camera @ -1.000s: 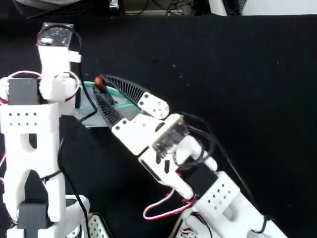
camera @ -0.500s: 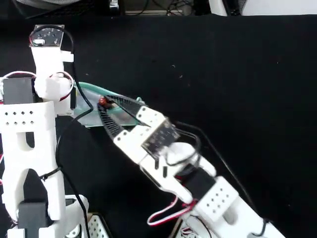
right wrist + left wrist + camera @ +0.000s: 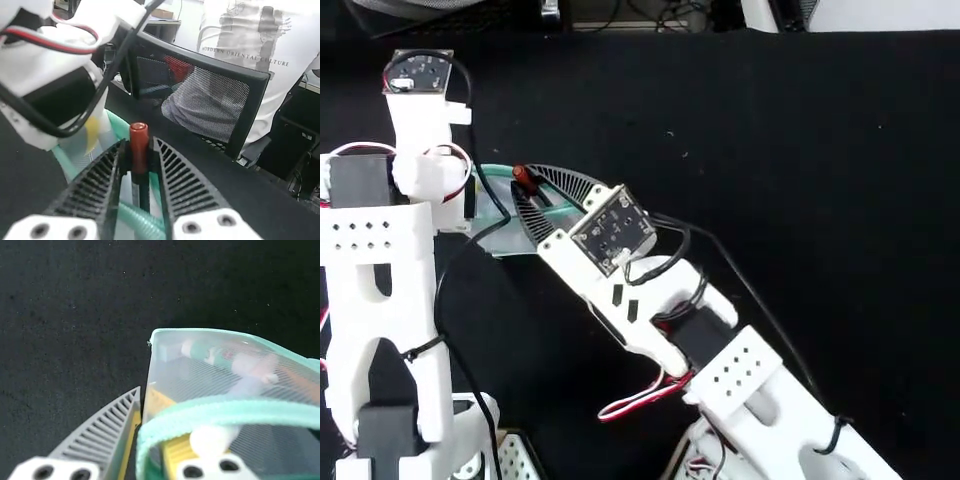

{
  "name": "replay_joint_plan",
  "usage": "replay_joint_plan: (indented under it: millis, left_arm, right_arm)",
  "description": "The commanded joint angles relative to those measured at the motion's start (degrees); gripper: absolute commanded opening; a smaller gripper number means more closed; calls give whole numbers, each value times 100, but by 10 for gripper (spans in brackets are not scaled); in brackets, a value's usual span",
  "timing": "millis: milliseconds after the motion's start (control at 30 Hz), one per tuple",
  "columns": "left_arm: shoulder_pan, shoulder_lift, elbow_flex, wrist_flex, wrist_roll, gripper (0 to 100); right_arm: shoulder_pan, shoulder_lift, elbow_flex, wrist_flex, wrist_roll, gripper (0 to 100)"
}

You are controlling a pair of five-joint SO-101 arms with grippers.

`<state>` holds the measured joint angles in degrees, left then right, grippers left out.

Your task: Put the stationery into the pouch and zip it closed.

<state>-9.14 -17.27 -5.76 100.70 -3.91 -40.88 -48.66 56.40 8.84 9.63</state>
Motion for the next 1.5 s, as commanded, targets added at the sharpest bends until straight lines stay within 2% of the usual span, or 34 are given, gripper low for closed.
replay_joint_plan:
  millis: [0,233,633,800,867,1033,1133,1333,1467]
  left_arm:
    - [-145,9,-75,-9,18,30]
    - [-145,9,-75,-9,18,30]
    - [-154,9,-75,-9,18,30]
    - [-154,9,-75,-9,18,30]
    - [-154,9,-75,-9,-79,30]
    - [-154,9,-75,-9,-149,30]
    - [-154,9,-75,-9,-149,30]
    - [-145,9,-75,-9,-149,30]
    - [-145,9,-75,-9,-149,30]
  right_arm:
    - [88,-303,136,105,-18,12]
    - [-158,-743,-66,70,-26,12]
    - [-123,-796,-752,70,-1196,12]
    - [-123,-743,-488,70,-1204,12]
    - [-114,-743,-215,70,-1002,12]
    - [9,-743,251,114,404,12]
    - [9,-743,277,422,985,12]
    - [97,-743,-1051,2013,1134,12]
    - [105,-734,-1560,2532,1152,12]
